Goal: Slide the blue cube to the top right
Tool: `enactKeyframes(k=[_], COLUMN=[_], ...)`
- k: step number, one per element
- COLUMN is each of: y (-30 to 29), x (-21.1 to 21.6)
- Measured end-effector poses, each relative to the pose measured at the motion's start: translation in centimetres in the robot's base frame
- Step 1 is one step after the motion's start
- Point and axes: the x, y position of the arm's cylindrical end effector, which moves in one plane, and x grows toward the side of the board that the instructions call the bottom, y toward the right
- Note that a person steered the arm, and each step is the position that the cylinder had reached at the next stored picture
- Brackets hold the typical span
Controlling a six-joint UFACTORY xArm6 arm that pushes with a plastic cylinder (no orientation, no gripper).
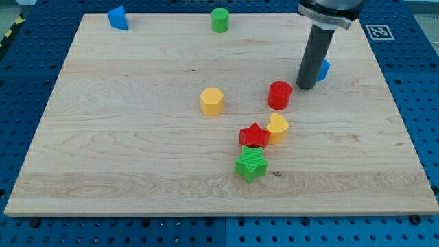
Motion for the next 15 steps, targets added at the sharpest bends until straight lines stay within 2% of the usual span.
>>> enactKeyframes(k=[3, 6, 8, 11, 15], y=[5.3, 3.4, 3.4, 6.6, 6.6], x=[-1.5, -1.5, -4.5, -10.6, -14.2])
